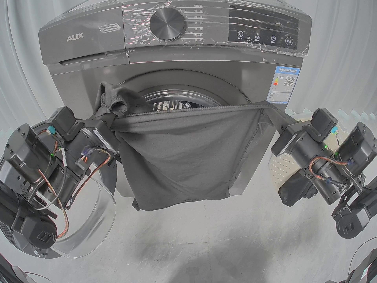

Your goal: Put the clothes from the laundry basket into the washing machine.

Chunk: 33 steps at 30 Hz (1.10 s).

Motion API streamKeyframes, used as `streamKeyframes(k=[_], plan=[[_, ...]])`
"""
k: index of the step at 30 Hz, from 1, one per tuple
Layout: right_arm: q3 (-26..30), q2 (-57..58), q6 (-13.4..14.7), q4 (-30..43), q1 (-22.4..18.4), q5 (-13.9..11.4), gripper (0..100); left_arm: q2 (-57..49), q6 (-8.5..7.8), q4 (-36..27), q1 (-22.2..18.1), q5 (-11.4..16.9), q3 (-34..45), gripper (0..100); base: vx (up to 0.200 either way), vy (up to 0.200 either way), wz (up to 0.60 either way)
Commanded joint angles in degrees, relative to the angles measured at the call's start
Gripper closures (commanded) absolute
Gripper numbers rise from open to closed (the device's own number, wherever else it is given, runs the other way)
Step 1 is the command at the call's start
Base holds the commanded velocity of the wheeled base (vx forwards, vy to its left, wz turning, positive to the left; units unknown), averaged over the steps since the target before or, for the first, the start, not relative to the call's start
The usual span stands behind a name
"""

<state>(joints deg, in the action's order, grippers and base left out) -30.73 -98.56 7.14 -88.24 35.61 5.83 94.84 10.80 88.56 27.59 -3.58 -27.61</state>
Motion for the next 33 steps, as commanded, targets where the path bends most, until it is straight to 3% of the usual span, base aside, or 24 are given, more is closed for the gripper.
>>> streamKeyframes(k=[1,3,4,12,16,20,31,33], plan=[[1.6,0.2,0.1,0.1,0.3,0.1,100,0.3,0.01,-0.1,1.4,-0.2,-0.2,100,0.0,0.0,0.0],[3.6,0.7,0.0,0.1,0.9,0.1,100,0.3,-0.25,-0.1,1.8,-0.3,-0.9,100,0.0,0.0,0.0],[4.8,1.3,0.0,0.2,1.3,0.2,0,0.3,-0.78,-0.1,2.4,-0.5,-1.0,100,0.0,0.0,0.0],[18.1,-0.4,-0.8,0.7,6.0,-1.4,0,0.9,-2.71,-2.7,4.8,-0.5,-2.7,100,0.0,0.0,0.0],[19.5,-4.3,-0.8,0.1,6.5,-3.6,0,2.7,-2.89,-4.3,7.2,-0.5,-3.8,100,0.0,0.0,0.0],[16.6,-8.7,-0.7,0.0,6.2,-5.4,0,5.5,-2.98,-3.6,9.3,-0.5,-5.2,100,0.0,0.0,0.0],[4.6,-22.3,-0.5,-0.1,6.7,-6.1,0,5.4,-2.98,-3.7,9.5,0.1,-6.4,100,0.0,0.0,0.0],[0.1,-25.1,-0.5,-0.1,6.8,-6.4,0,5.4,-2.98,-3.8,9.7,0.2,-7.0,100,0.0,0.0,0.0]])
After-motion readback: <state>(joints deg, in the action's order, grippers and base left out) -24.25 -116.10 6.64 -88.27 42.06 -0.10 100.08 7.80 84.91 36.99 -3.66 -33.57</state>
